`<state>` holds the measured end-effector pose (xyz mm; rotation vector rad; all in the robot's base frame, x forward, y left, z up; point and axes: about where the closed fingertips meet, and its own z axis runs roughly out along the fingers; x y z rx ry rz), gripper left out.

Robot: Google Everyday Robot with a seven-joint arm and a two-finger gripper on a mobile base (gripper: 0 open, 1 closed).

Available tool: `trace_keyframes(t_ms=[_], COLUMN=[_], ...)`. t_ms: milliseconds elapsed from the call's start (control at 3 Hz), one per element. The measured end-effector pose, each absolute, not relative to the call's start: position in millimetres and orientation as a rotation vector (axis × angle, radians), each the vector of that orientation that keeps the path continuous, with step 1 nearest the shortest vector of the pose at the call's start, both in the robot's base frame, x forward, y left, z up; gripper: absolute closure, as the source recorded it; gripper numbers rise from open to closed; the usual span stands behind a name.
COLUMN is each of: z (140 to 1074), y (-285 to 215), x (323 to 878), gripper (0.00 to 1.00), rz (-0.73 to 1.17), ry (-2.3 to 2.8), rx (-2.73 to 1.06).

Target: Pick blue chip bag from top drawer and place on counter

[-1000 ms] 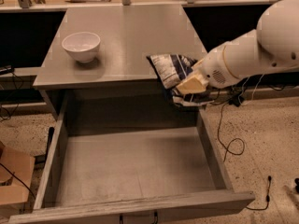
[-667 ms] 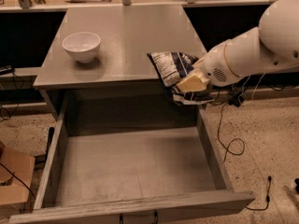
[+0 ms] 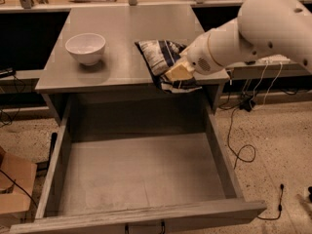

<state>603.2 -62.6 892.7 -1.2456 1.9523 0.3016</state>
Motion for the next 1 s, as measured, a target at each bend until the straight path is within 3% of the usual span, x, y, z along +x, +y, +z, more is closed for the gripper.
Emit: trace_keyframes(t_ms=[333, 1000], z=[903, 895], y=[-29, 23], x=[646, 735], gripper=[1.0, 0.58], rz=[0.309, 0.372], ry=[1.868, 1.801], rx=[-1.294, -1.334])
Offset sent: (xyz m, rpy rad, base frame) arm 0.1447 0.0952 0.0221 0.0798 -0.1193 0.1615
